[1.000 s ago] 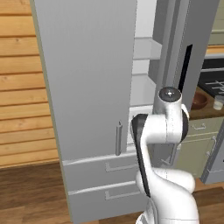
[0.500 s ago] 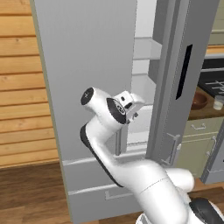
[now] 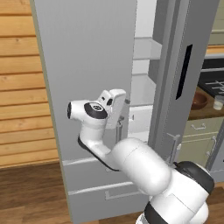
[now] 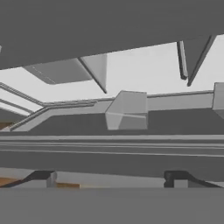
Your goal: Grab a lemon wedge from the fridge and one ice cube from the ice bowl, and put them in the glass of lemonade.
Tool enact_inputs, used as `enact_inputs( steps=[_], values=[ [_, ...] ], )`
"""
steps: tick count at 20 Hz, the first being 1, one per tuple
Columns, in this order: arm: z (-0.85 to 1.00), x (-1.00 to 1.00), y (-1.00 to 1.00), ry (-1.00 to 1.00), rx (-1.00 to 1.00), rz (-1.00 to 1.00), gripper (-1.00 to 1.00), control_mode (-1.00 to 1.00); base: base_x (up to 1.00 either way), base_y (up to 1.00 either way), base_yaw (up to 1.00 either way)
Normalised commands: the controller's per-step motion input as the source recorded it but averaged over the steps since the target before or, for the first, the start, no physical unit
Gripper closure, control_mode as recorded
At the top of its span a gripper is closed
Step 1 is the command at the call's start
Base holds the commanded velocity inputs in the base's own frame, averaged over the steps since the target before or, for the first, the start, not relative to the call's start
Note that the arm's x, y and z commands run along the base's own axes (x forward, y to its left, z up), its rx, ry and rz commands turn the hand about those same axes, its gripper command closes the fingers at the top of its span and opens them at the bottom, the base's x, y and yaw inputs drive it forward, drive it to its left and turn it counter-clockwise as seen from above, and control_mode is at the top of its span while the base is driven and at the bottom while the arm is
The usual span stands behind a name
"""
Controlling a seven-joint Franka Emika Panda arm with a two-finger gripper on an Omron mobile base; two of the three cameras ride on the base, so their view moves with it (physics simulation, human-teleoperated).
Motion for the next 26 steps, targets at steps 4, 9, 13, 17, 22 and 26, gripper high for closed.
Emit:
enact_inputs(
  steps=[4,9,13,17,22,26],
  values=[
    [-0.14,0.11,-0.49,0.01,-0.19,-0.09,-1.00,-1.00,0.00,0.00,0.00],
    [0.00,-0.19,-0.60,0.00,-0.09,-0.17,-1.00,-1.00,0.00,0.00,0.00],
    [0.00,-0.51,-0.48,-0.11,0.00,-0.13,-1.00,-1.00,0.00,0.00,0.00],
    [0.00,-0.29,-0.53,-0.20,0.00,-0.04,-1.00,-1.00,0.00,0.00,0.00],
    [0.13,-0.26,-0.35,-0.08,-0.01,0.14,-1.00,-1.00,0.00,0.00,0.00],
    [0.15,0.06,0.00,0.25,-0.03,0.34,-1.00,-1.00,0.00,0.00,0.00]
  ],
)
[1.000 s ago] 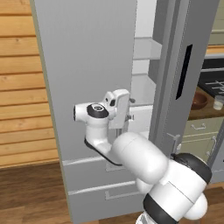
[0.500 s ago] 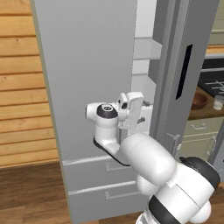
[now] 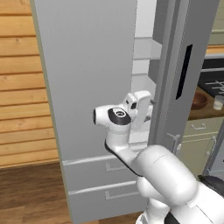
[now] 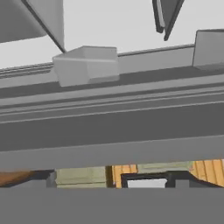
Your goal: Grab a lemon wedge from the fridge and one ice cube from the ice bowl, and put them in the glass of lemonade.
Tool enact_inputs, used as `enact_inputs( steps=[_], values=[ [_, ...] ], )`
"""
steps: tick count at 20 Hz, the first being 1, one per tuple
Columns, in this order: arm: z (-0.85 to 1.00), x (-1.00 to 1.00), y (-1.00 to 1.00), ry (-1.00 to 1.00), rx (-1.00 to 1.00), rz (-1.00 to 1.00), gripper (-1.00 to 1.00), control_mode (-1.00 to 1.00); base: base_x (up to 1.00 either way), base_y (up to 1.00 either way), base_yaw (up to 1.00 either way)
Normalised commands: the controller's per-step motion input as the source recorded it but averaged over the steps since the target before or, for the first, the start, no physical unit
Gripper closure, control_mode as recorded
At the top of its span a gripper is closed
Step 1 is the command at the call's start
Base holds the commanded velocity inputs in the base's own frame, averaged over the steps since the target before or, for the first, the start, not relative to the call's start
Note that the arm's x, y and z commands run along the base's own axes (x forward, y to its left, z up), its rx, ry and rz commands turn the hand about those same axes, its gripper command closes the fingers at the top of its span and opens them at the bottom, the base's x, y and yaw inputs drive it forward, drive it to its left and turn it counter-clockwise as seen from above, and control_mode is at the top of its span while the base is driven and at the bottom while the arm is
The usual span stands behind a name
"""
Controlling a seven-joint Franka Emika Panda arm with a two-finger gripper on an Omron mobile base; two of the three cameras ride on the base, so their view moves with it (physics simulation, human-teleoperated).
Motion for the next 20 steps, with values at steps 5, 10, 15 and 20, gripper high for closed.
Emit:
enact_inputs(
  steps=[5,10,15,20],
  values=[
    [0.00,0.44,-0.04,0.18,-0.01,0.15,-1.00,-1.00,0.00,0.00,0.00],
    [0.00,0.75,0.15,0.29,0.00,0.00,-1.00,-1.00,0.00,0.00,0.00],
    [0.00,-0.03,0.11,0.19,0.00,-0.02,-1.00,-1.00,0.00,0.00,0.00],
    [0.07,-0.51,0.10,0.06,0.02,0.02,-1.00,-1.00,0.00,0.00,0.00]
  ],
)
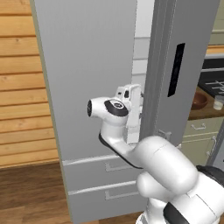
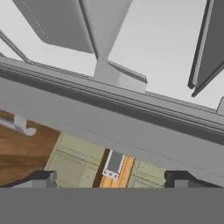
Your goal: Grab a lemon wedge from the fridge and one ice cube from the ice bowl, and put them in the glass of lemonade.
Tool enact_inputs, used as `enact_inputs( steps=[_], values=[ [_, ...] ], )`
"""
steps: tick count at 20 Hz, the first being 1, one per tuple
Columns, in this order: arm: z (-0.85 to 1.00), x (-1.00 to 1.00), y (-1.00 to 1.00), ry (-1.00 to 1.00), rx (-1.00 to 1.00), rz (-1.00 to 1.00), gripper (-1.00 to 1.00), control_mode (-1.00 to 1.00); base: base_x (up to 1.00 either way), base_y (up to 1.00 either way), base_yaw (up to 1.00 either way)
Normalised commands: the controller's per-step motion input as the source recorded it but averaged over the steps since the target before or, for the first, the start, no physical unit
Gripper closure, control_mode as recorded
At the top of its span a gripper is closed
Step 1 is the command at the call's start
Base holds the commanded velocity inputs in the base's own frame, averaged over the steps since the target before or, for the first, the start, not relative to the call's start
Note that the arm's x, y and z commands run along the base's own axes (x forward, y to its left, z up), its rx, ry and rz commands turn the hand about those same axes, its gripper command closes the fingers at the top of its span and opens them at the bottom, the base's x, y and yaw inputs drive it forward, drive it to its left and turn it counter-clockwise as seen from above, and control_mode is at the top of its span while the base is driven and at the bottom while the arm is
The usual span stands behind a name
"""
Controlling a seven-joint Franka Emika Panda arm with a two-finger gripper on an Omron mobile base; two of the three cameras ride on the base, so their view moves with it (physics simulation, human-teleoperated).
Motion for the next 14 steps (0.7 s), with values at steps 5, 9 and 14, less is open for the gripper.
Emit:
enact_inputs(
  steps=[5,9,14],
  values=[
    [0.06,0.25,0.35,0.13,0.00,0.16,-1.00,-1.00,0.00,0.00,0.00],
    [-0.01,0.74,-0.14,0.11,0.00,0.15,-1.00,-1.00,0.00,0.00,0.00],
    [-0.05,0.19,-0.50,0.10,0.00,0.03,-1.00,-1.00,0.00,0.00,0.00]
  ],
)
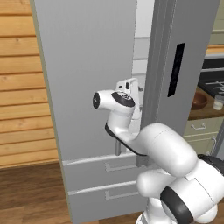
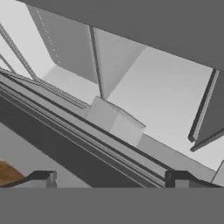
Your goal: Grab a lemon wedge from the fridge and one ice cube from the ice bowl, and put them in the glass of lemonade.
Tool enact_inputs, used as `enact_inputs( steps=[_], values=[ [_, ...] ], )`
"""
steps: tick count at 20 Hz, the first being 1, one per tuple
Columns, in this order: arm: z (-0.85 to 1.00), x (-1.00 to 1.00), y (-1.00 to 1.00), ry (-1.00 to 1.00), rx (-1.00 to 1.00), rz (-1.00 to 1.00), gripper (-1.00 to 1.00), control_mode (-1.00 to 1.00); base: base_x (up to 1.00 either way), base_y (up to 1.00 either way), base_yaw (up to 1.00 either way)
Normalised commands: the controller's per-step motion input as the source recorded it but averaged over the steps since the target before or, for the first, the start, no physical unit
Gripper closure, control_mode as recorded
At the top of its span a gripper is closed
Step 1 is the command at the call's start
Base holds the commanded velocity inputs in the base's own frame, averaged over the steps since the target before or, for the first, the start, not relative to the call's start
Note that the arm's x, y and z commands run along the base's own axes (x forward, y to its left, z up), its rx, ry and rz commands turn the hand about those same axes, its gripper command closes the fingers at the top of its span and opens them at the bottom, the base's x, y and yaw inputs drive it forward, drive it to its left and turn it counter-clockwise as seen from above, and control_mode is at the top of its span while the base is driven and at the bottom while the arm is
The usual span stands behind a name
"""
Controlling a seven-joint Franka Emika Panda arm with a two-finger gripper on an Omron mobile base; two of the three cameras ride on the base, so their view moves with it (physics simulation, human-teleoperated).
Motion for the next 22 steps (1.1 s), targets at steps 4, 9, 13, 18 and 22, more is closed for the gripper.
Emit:
enact_inputs(
  steps=[4,9,13,18,22],
  values=[
    [0.00,-0.04,-0.64,0.05,0.01,0.00,-1.00,-1.00,0.00,0.00,0.00],
    [0.00,-0.08,-0.76,0.11,0.04,0.02,-1.00,-1.00,0.00,0.00,0.00],
    [0.00,-0.19,-0.80,0.08,0.06,0.00,-1.00,-1.00,0.00,0.00,0.00],
    [0.00,-0.50,-1.00,0.02,0.10,0.00,-1.00,-1.00,0.00,0.00,0.00],
    [-0.11,-0.88,-1.00,0.00,0.22,-0.03,-1.00,-1.00,0.00,0.00,0.00]
  ],
)
